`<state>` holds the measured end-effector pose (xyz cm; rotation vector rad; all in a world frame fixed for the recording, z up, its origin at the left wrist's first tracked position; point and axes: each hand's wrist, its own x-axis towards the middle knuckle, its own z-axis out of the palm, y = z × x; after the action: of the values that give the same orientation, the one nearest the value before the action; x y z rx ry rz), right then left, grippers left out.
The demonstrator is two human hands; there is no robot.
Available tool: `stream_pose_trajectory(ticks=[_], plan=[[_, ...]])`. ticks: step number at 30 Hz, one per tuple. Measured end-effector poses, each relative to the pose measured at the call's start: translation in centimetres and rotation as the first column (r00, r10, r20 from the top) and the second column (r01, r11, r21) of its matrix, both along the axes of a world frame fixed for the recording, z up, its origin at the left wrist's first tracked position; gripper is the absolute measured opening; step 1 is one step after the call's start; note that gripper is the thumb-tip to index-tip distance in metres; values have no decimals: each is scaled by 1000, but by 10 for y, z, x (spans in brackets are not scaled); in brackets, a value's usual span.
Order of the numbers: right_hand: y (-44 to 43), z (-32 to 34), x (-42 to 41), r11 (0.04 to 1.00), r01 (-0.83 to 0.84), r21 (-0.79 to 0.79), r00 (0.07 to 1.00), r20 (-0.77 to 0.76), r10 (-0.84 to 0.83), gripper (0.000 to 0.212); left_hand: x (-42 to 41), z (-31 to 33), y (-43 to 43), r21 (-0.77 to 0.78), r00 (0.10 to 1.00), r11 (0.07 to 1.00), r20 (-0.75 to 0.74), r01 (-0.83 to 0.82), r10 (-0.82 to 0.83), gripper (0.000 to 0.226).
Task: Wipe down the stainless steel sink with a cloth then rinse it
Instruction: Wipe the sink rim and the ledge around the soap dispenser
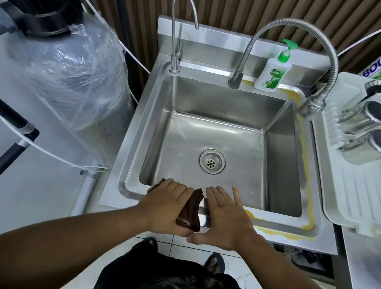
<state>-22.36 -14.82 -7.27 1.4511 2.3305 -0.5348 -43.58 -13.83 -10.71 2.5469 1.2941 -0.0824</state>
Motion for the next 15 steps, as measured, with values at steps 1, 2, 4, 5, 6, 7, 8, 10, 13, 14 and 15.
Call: stream_pose_trajectory(ticks=[1, 2, 4, 5, 6, 7, 8, 10, 13, 14, 15], plan=[[-1, 2, -3, 1000, 16, 1, 999, -30, -16, 132, -2, -4, -9, 45, 1000, 999, 12, -5, 4, 107], [-2, 5, -7, 1000, 29, 7, 998, -60, -28, 128, -3, -6, -16, 52, 1000, 999, 8, -10, 9, 110], [-4, 8, -17, 998, 43, 53, 991, -133, -35, 116, -8, -4, -26, 17, 1000, 1000, 15, -15, 15, 115], [-5, 8, -23, 995, 52, 89, 985, -171, -36, 108, -13, -2, -29, 4, 998, 1000, 61, -20, 19, 110], [-6, 5, -31, 990, 61, 127, 977, -212, -33, 99, -21, 1, -30, -7, 989, 999, 137, -45, 46, 99], [-8, 2, -40, 985, 69, 158, 968, -251, -28, 91, -31, 4, -29, -14, 968, 995, 228, -102, 102, 85], [-10, -3, -52, 982, 73, 177, 958, -286, -20, 85, -43, 5, -27, -12, 936, 982, 302, -186, 181, 71], [-15, -13, -79, 986, 53, 159, 945, -326, 1, 82, -68, 2, -21, 29, 886, 939, 342, -343, 313, 55], [-22, -22, -102, 997, 9, 74, 966, -257, 10, 89, -76, -11, -15, 47, 920, 940, 226, -339, 320, 54], [-23, -24, -101, 998, 7, 69, 970, -242, 10, 89, -70, -12, -14, 35, 927, 944, 204, -329, 315, 55], [-24, -26, -96, 997, 5, 76, 971, -238, 13, 87, -63, -12, -13, 21, 929, 945, 195, -325, 315, 57]])
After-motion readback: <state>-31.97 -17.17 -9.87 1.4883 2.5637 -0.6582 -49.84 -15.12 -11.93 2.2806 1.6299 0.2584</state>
